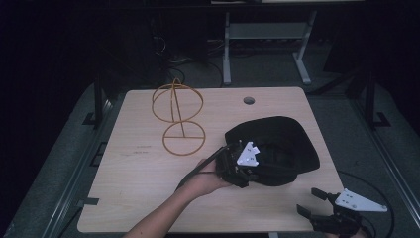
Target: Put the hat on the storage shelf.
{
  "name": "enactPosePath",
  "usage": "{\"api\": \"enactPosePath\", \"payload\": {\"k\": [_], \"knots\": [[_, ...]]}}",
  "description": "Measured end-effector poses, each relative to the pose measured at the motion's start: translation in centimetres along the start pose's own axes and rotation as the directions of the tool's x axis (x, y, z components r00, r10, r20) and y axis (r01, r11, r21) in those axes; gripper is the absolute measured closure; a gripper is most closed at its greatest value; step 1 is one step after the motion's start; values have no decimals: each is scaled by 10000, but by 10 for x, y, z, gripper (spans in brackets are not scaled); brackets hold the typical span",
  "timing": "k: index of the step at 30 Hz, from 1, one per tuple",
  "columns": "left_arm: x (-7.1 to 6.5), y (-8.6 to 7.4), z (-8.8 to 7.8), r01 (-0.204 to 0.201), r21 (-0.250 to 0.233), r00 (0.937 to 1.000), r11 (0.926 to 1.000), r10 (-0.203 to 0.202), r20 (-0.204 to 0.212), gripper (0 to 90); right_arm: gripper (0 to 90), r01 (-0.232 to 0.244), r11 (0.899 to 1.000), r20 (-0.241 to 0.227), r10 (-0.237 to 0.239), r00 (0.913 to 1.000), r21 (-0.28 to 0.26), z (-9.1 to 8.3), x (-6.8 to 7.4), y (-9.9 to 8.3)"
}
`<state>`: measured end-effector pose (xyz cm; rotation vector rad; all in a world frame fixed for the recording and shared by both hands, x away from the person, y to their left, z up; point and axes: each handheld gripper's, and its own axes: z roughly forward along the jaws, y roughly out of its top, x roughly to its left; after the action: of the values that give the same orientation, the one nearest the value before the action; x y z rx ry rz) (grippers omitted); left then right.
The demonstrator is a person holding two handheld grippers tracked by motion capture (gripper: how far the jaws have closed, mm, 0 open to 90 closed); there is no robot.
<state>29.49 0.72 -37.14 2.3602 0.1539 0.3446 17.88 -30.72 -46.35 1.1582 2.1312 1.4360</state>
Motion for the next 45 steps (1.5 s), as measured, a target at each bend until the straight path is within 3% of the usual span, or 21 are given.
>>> {"api": "enactPosePath", "payload": {"k": [3,8,13,15,16,19,20,24,28,33,37,41,45], "knots": [[3,-5,-2,180,-374,9997,9991,-186,-169,629,166,110,9999,32,-110,9999,89,1,2,-1],[7,-10,-6,337,-721,9992,9968,-349,-168,738,166,25,10000,65,-25,10000,-21,1,2,-1],[9,-10,-11,638,-1287,9979,9896,-621,171,837,165,117,9999,138,-117,9998,-12,3,4,1],[10,-10,-14,876,-1621,9958,9829,-822,395,847,165,59,9999,178,-57,9998,-111,2,4,1],[11,-11,-16,1136,-1893,9928,9753,-1041,592,853,165,25,9994,209,-17,9998,-355,1,4,3],[12,-11,-18,1275,-2044,9908,9706,-1151,716,854,162,-76,9984,234,90,9997,-565,1,4,5],[14,-10,-20,1507,-2262,9868,9623,-1326,931,855,161,-76,9976,272,95,9996,-690,1,4,7],[17,-9,-25,1926,-2628,9780,9454,-1631,1301,857,156,-39,9960,296,66,9995,-888,6,7,14],[19,-6,-27,2077,-2748,9736,9388,-1712,1512,857,153,84,9954,298,-56,9995,-951,15,12,21],[21,-1,-32,2389,-3105,9639,9201,-1859,1909,858,149,244,9937,540,-186,9984,-1094,27,14,29],[20,3,-33,2313,-3120,9639,9215,-1735,2020,858,140,-91,9898,370,145,9992,-1423,34,10,36],[18,6,-33,2319,-3233,9617,9174,-1662,2180,858,143,-80,9889,360,135,9993,-1483,39,6,40],[16,9,-31,2202,-3165,9636,9227,-1553,2176,859,204,-86,9890,345,139,9993,-1478,43,2,45]]}}
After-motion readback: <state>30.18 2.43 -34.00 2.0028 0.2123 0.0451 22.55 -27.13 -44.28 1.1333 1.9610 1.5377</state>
